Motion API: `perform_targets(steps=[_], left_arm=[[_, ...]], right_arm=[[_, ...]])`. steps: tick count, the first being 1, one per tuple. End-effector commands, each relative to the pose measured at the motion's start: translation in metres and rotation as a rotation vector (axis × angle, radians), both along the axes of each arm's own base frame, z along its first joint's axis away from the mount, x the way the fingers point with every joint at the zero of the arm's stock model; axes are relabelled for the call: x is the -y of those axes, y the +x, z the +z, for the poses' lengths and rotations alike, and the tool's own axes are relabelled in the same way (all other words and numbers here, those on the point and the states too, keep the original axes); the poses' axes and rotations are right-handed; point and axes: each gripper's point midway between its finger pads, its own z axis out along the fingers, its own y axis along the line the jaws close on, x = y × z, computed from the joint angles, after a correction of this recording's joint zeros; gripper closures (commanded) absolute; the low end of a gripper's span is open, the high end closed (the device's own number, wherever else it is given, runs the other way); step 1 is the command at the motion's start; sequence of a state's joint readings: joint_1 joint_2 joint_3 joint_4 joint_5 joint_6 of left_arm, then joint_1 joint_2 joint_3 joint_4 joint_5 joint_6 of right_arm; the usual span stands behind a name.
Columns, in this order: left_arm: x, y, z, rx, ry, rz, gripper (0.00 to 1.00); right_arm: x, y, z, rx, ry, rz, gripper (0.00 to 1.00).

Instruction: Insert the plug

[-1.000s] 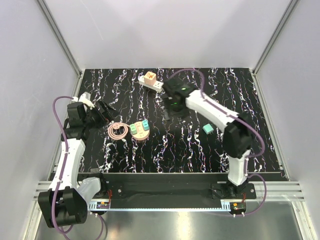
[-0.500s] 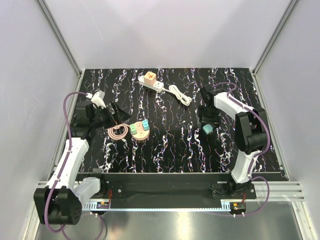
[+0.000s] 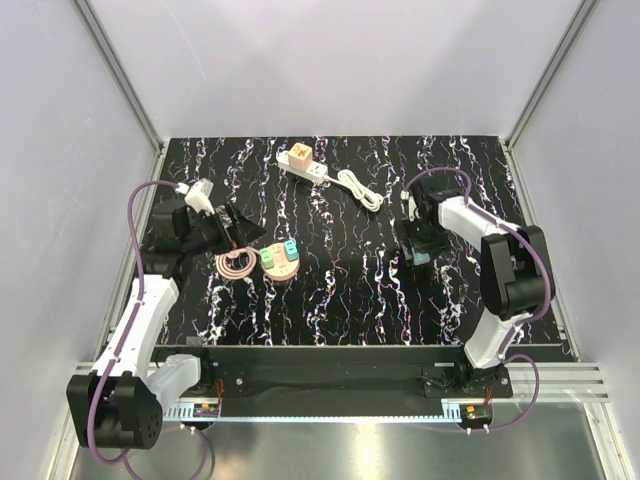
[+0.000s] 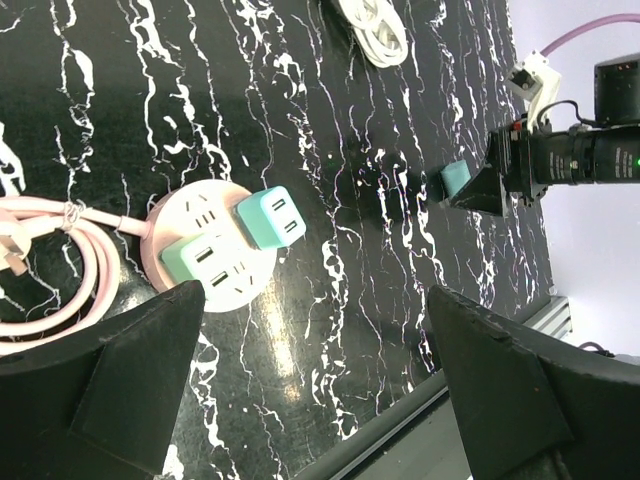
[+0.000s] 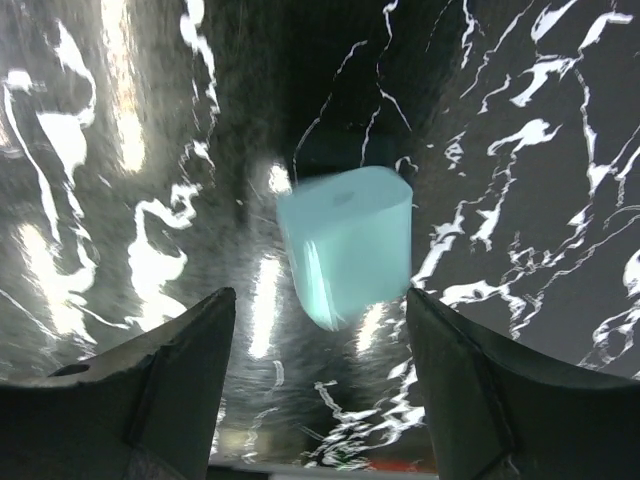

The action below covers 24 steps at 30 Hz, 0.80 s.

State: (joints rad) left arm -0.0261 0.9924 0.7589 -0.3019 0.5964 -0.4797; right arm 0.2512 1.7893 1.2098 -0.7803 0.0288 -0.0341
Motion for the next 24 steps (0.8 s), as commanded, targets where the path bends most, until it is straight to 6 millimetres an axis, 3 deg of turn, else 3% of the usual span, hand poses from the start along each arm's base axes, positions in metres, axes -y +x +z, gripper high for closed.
perform_targets(steps=[1, 5, 18, 20, 22, 23, 24], left_arm=[[0.009, 0.005, 0.012, 0.050, -0.023, -0.044, 0.01], [0.012, 0.004, 0.010, 0.045, -0.022, -0.054, 0.01], [0.013, 0.004, 0.008, 0.037, -0.021, -0.056, 0.01], [0.013, 0.005, 0.008, 0.036, -0.022, -0.057, 0.02], [0.013, 0.005, 0.006, 0.028, -0.024, -0.059, 0.02], [0.014, 0.005, 0.005, 0.023, -0.026, -0.066, 0.03], [0.016, 0.005, 0.006, 0.021, -0.028, -0.072, 0.03]], right_arm=[[-0.006, 0.020, 0.028, 0.173, 0.050, 0.176, 0.24], [-0.007, 0.024, 0.029, 0.193, 0.066, 0.231, 0.23], [0.004, 0.025, -0.010, 0.106, 0.059, 0.143, 0.31], [0.006, 0.025, -0.010, 0.108, 0.052, 0.148, 0.44], [0.005, 0.028, -0.006, 0.125, 0.055, 0.158, 0.67], [0.002, 0.031, -0.001, 0.142, 0.067, 0.164, 0.86], [-0.002, 0.035, 0.011, 0.174, 0.084, 0.177, 0.92]])
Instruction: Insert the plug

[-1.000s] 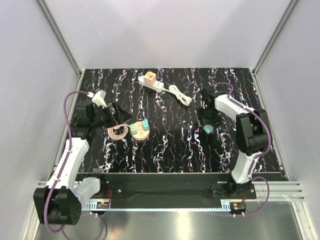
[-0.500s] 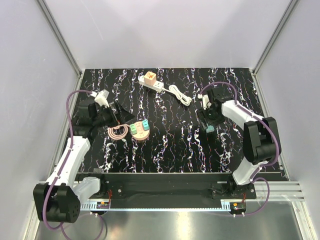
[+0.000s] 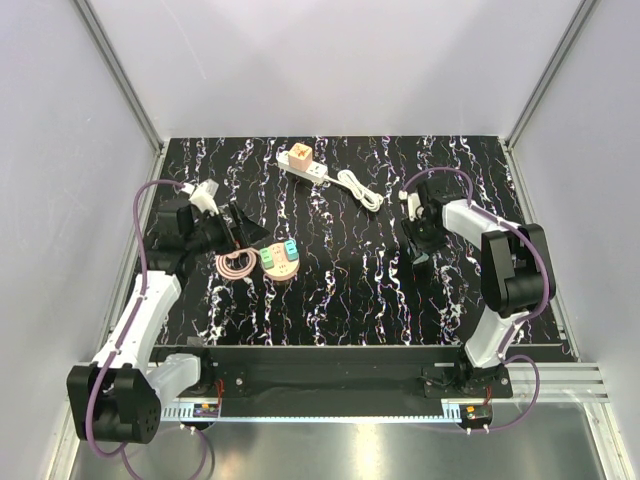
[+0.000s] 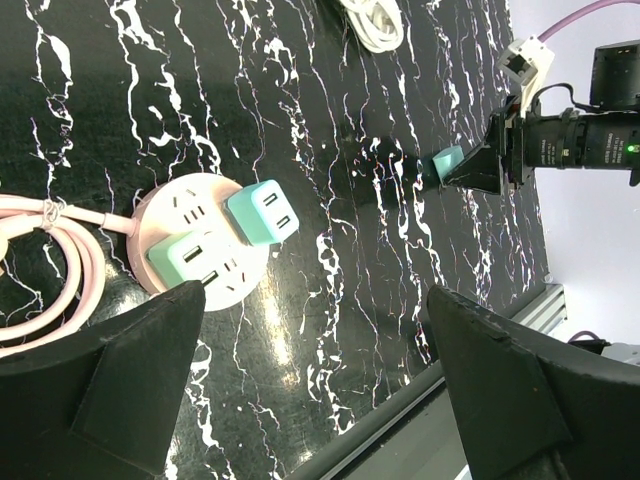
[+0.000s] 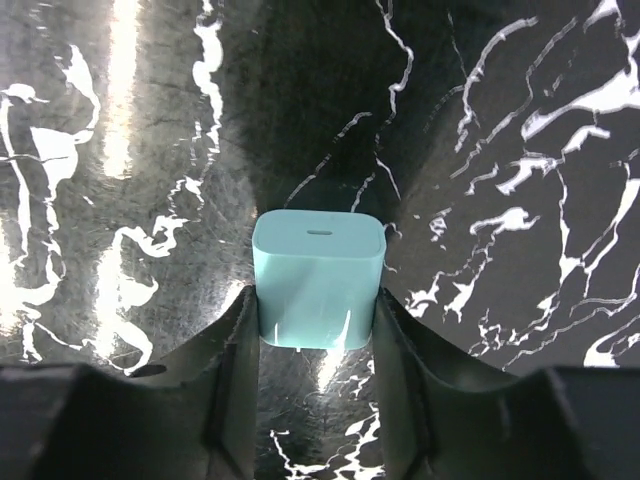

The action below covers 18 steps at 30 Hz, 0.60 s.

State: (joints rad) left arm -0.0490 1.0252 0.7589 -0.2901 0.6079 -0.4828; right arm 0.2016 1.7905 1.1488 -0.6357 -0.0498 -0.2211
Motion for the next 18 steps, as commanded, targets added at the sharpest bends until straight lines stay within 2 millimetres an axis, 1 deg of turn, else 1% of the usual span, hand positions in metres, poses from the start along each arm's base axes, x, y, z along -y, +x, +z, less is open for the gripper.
perform_targets(steps=[1, 2, 3, 4, 5, 7, 8, 9, 11, 12, 13, 14, 15, 16, 17, 18], left_arm=[[0.010, 0.005, 0.012, 0.043, -0.024, -0.051, 0.04], [0.014, 0.002, 0.012, 0.038, -0.024, -0.071, 0.04], [0.018, 0.003, 0.017, 0.042, -0.026, -0.087, 0.04], [0.028, -0.002, 0.020, 0.033, -0.035, -0.128, 0.04], [0.032, -0.006, 0.020, 0.018, -0.035, -0.151, 0.04], [0.044, -0.007, 0.033, 0.024, -0.040, -0.195, 0.04], [0.055, -0.013, 0.036, 0.012, -0.043, -0.236, 0.04], [0.061, -0.013, 0.044, 0.019, -0.050, -0.255, 0.04], [0.074, -0.018, 0.052, 0.026, -0.059, -0.299, 0.07], [0.079, -0.016, 0.058, 0.038, -0.060, -0.312, 0.09], [0.085, -0.019, 0.059, 0.034, -0.060, -0.333, 0.12], [0.088, -0.019, 0.065, 0.044, -0.062, -0.342, 0.14], [0.092, -0.018, 0.063, 0.033, -0.061, -0.351, 0.15], [0.096, -0.020, 0.062, 0.025, -0.061, -0.364, 0.19], [0.098, -0.021, 0.062, 0.010, -0.063, -0.369, 0.20], [0.100, -0.020, 0.058, -0.012, -0.064, -0.372, 0.21]], right_arm=[[-0.016, 0.020, 0.031, 0.117, 0.079, 0.039, 0.96], [-0.023, 0.023, 0.048, 0.167, 0.108, 0.057, 1.00], [-0.031, 0.028, 0.058, 0.211, 0.137, 0.073, 1.00], [-0.044, 0.028, 0.069, 0.239, 0.186, 0.104, 1.00], [-0.061, 0.026, 0.087, 0.297, 0.222, 0.155, 1.00], [-0.090, 0.022, 0.102, 0.377, 0.281, 0.238, 1.00], [-0.104, 0.017, 0.116, 0.423, 0.301, 0.281, 1.00], [-0.131, 0.005, 0.120, 0.452, 0.327, 0.364, 1.00], [-0.154, -0.008, 0.129, 0.485, 0.352, 0.442, 1.00], [-0.176, -0.019, 0.133, 0.505, 0.377, 0.503, 1.00], [-0.183, -0.022, 0.139, 0.526, 0.387, 0.506, 1.00], [-0.192, -0.026, 0.142, 0.537, 0.404, 0.519, 1.00], [-0.206, -0.031, 0.148, 0.554, 0.431, 0.544, 1.00], [-0.215, -0.037, 0.151, 0.555, 0.450, 0.552, 1.00], [-0.221, -0.040, 0.155, 0.564, 0.460, 0.563, 1.00], [-0.227, -0.041, 0.160, 0.582, 0.469, 0.569, 1.00]])
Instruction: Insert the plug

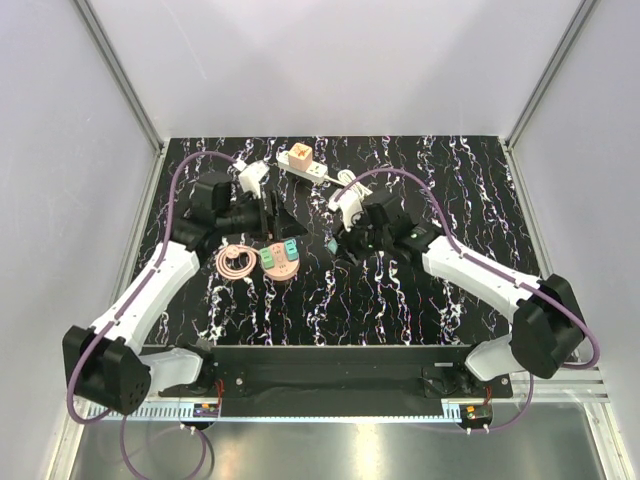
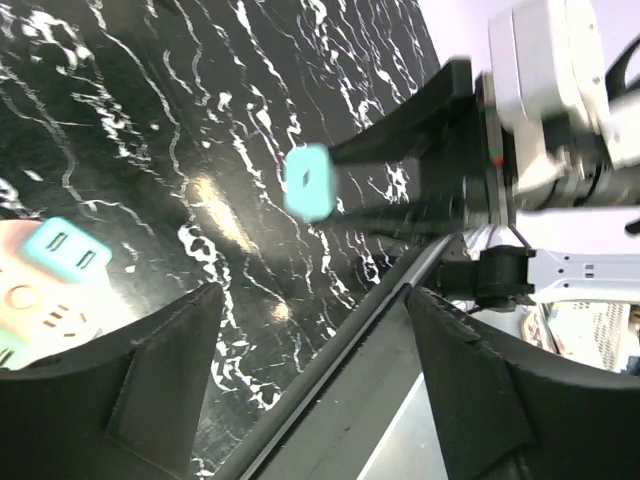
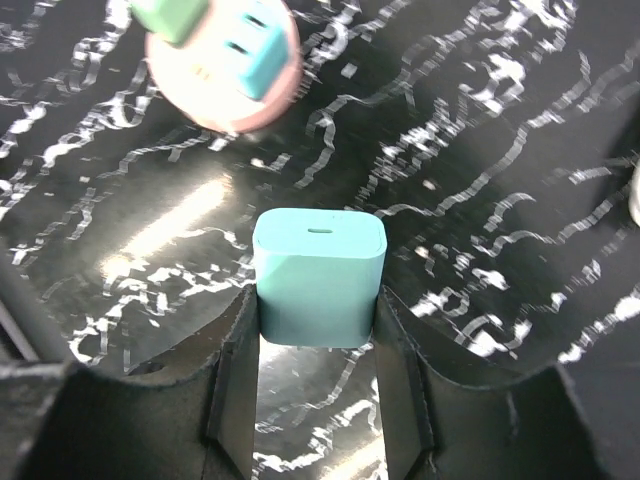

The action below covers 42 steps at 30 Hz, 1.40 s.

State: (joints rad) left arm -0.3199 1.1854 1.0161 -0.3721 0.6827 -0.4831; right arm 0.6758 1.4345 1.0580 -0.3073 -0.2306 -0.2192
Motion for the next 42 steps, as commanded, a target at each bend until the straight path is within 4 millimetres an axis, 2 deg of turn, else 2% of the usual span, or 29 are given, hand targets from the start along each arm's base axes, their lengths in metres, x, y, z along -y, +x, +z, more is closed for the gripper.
perform_targets(steps=[1, 12, 17, 19, 21, 24, 26, 28, 29, 31, 32, 34, 35, 36, 42], left_arm=[[0.013, -0.003, 0.005, -0.034, -0.018, -0.044, 0.23], [0.031, 0.001, -0.017, -0.108, 0.022, -0.048, 0.31], [0.037, -0.002, -0.031, -0.142, 0.041, -0.064, 0.36], [0.040, -0.004, -0.034, -0.149, 0.047, -0.080, 0.42], [0.042, -0.005, -0.039, -0.155, 0.054, -0.092, 0.44], [0.046, -0.008, -0.042, -0.167, 0.053, -0.114, 0.55], [0.048, -0.009, -0.041, -0.163, 0.050, -0.131, 0.73], [0.052, -0.012, -0.036, -0.147, 0.038, -0.165, 0.86], [0.053, -0.012, -0.034, -0.142, 0.035, -0.170, 1.00], [0.052, -0.010, -0.032, -0.121, 0.046, -0.174, 1.00], [0.051, -0.010, -0.031, -0.111, 0.054, -0.172, 1.00], [0.045, -0.002, -0.031, -0.076, 0.109, -0.143, 1.00], [0.042, 0.001, -0.032, -0.072, 0.135, -0.133, 1.00], [0.037, 0.002, -0.034, -0.073, 0.167, -0.119, 1.00], [0.024, 0.018, -0.016, 0.123, 0.260, -0.109, 1.00]], right_arm=[[-0.032, -0.003, 0.032, 0.089, 0.105, 0.036, 1.00], [-0.069, -0.022, 0.043, 0.113, 0.153, 0.103, 1.00], [-0.074, -0.023, 0.046, 0.134, 0.164, 0.087, 1.00], [-0.074, -0.023, 0.047, 0.141, 0.168, 0.086, 1.00], [-0.074, -0.024, 0.046, 0.140, 0.169, 0.087, 1.00], [-0.076, -0.027, 0.044, 0.133, 0.172, 0.096, 1.00], [-0.076, -0.028, 0.042, 0.130, 0.174, 0.096, 1.00], [-0.076, -0.028, 0.041, 0.119, 0.178, 0.090, 0.99], [-0.075, -0.030, 0.038, 0.107, 0.176, 0.090, 0.94], [-0.077, -0.034, 0.041, 0.086, 0.197, 0.091, 0.81], [-0.077, -0.036, 0.043, 0.081, 0.205, 0.098, 0.70], [-0.079, -0.044, 0.049, 0.070, 0.233, 0.129, 0.59], [-0.079, -0.047, 0.050, 0.067, 0.240, 0.136, 0.46], [-0.077, -0.048, 0.051, 0.065, 0.245, 0.131, 0.39], [-0.059, -0.054, 0.066, 0.141, 0.277, 0.113, 0.23]])
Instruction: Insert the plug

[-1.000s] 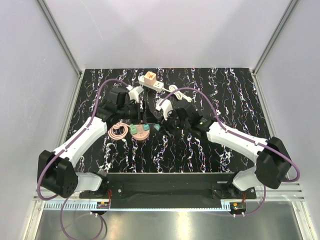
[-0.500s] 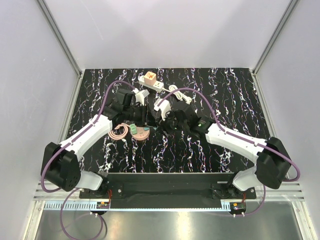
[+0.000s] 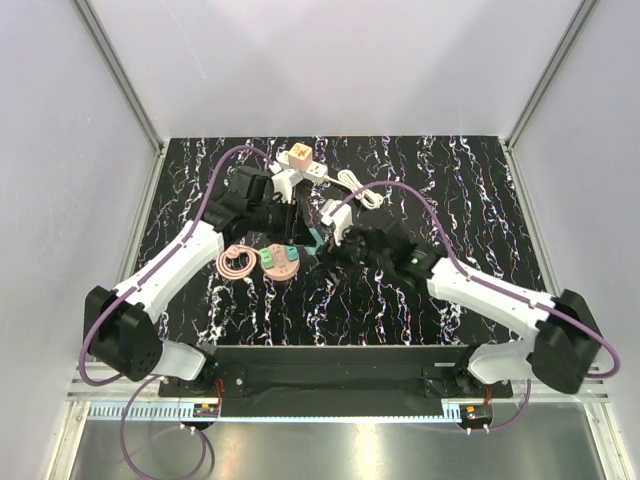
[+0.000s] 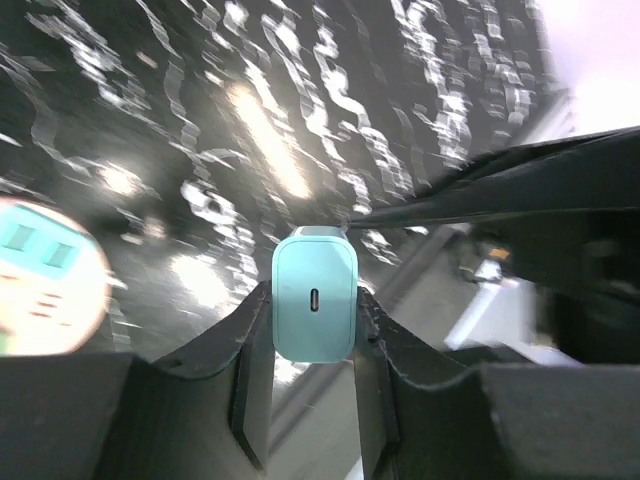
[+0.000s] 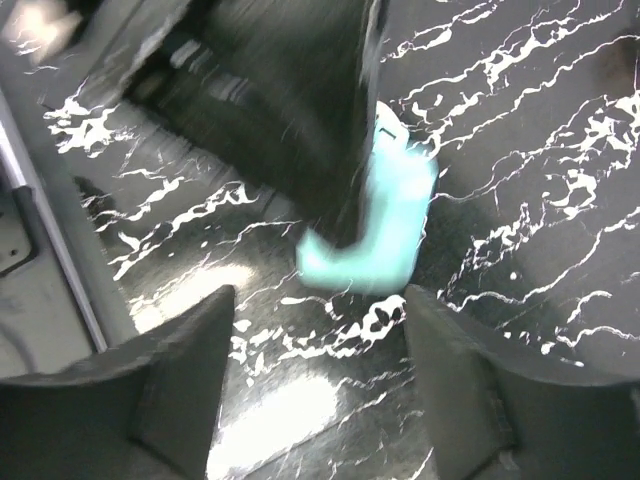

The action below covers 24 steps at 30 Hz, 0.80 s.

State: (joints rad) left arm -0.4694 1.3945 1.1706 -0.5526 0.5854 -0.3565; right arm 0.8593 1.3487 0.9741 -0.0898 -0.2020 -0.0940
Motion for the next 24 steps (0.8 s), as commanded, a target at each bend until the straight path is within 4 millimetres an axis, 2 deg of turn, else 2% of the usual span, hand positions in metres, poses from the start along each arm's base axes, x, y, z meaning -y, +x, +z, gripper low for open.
perform_targets(steps=[1, 3, 4, 5, 6, 9, 11, 16, 20, 24], left_arm=[[-0.012, 0.022, 0.032, 0.267, 0.064, -0.017, 1.00], [-0.020, 0.025, 0.032, 0.386, 0.136, -0.064, 1.00], [-0.026, 0.025, 0.039, 0.445, 0.160, -0.070, 1.00], [-0.032, 0.027, 0.041, 0.491, 0.193, -0.075, 1.00], [-0.044, 0.034, 0.038, 0.553, 0.271, -0.068, 1.00], [-0.064, 0.044, 0.039, 0.666, 0.399, -0.082, 1.00], [-0.066, 0.045, 0.032, 0.705, 0.438, -0.146, 1.00], [-0.066, 0.049, -0.003, 0.694, 0.508, -0.278, 1.00], [-0.060, 0.048, -0.015, 0.677, 0.492, -0.310, 1.00], [-0.062, 0.048, -0.038, 0.645, 0.525, -0.353, 1.00]], right_arm=[[0.006, -0.013, 0.035, 0.076, 0.102, 0.014, 0.21], [0.017, -0.020, 0.044, 0.094, 0.142, -0.006, 0.16], [0.018, -0.018, 0.057, 0.130, 0.190, -0.017, 0.15], [0.023, -0.018, 0.060, 0.139, 0.212, -0.046, 0.14], [0.030, -0.022, 0.073, 0.165, 0.252, -0.058, 0.11], [0.046, -0.030, 0.069, 0.192, 0.292, -0.085, 0.06], [0.054, -0.029, 0.073, 0.211, 0.314, -0.121, 0.00], [0.067, -0.031, 0.073, 0.234, 0.321, -0.157, 0.00], [0.070, -0.029, 0.070, 0.234, 0.312, -0.178, 0.00], [0.067, -0.028, 0.068, 0.231, 0.306, -0.173, 0.00]])
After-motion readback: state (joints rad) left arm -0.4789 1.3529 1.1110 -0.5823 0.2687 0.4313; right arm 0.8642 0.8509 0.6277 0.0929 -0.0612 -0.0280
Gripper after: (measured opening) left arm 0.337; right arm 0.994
